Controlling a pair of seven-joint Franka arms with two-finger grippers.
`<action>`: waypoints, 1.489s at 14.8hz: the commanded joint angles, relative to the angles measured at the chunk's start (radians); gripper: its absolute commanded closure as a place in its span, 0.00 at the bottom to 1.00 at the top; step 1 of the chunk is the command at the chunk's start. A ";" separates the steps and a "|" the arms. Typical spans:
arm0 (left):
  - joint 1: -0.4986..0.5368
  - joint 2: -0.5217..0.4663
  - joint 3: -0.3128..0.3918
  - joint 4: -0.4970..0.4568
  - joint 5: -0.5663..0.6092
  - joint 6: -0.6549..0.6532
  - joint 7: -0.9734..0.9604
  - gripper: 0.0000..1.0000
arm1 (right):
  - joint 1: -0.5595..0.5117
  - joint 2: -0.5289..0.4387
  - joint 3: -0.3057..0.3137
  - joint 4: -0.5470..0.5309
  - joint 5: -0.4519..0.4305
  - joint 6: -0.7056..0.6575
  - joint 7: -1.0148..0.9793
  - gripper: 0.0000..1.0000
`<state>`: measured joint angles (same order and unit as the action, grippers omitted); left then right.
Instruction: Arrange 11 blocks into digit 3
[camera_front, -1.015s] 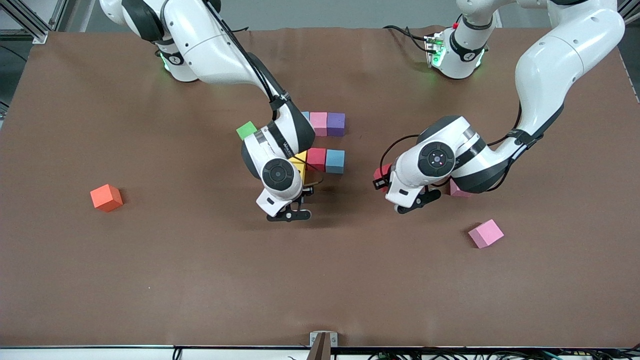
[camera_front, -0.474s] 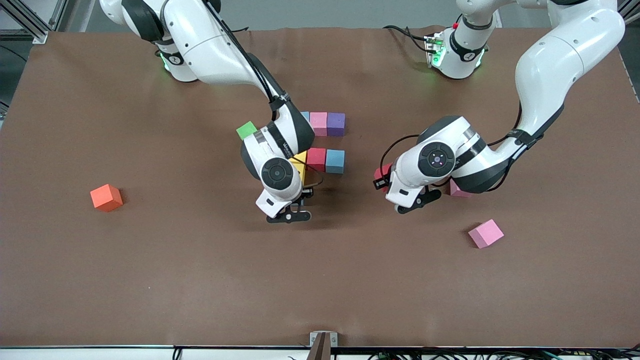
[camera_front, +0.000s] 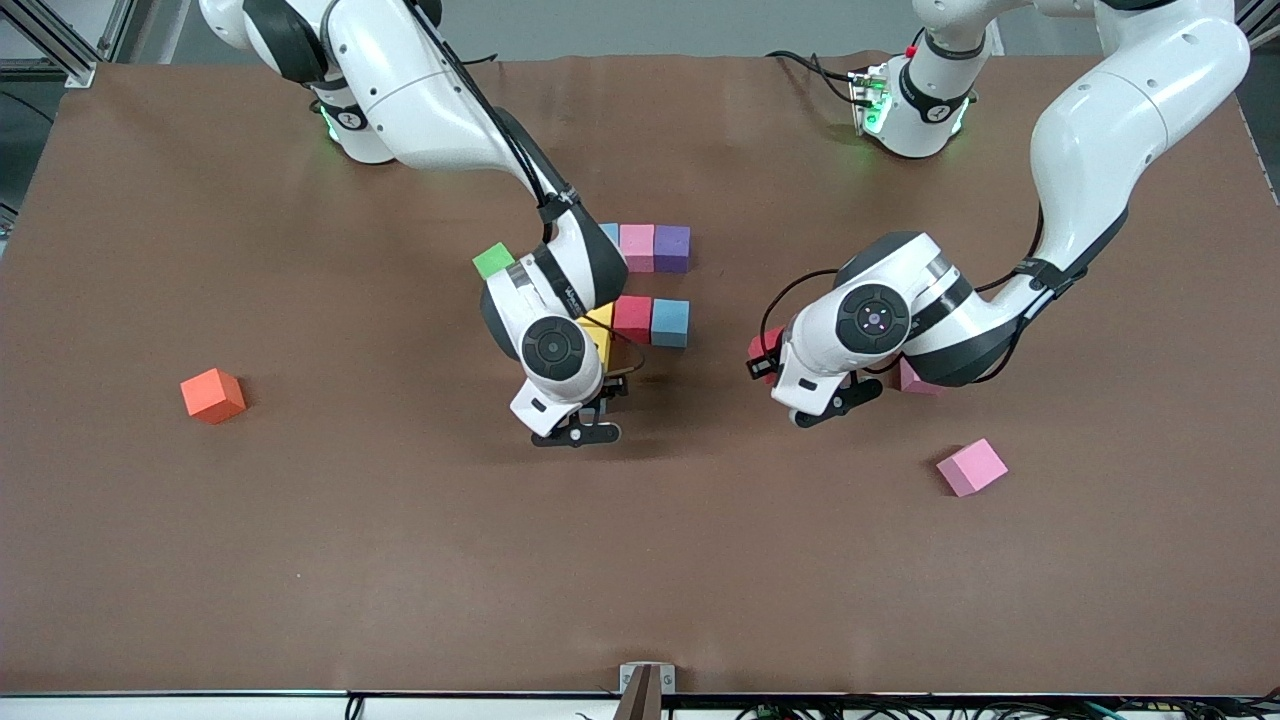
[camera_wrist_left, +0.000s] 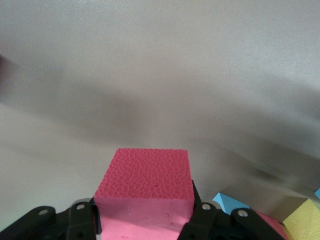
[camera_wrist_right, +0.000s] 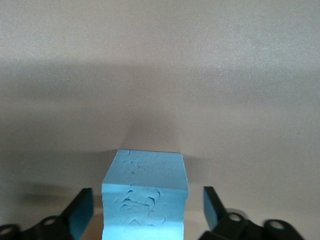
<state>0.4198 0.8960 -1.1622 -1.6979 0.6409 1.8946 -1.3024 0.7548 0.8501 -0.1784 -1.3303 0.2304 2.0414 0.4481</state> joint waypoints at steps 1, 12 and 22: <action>-0.007 -0.019 -0.007 0.001 -0.017 -0.016 -0.027 0.78 | 0.000 -0.014 0.002 -0.021 -0.019 0.010 -0.002 0.00; -0.228 -0.003 0.136 0.090 -0.021 0.216 -0.677 0.78 | -0.070 -0.154 -0.072 -0.007 -0.016 -0.064 -0.005 0.00; -0.703 0.050 0.527 0.354 -0.090 0.394 -1.199 0.78 | -0.250 -0.149 -0.088 -0.009 -0.083 0.112 -0.006 0.00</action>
<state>-0.2525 0.9072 -0.6637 -1.4096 0.5916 2.2523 -2.4838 0.5342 0.7138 -0.2804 -1.3220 0.1945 2.1029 0.4430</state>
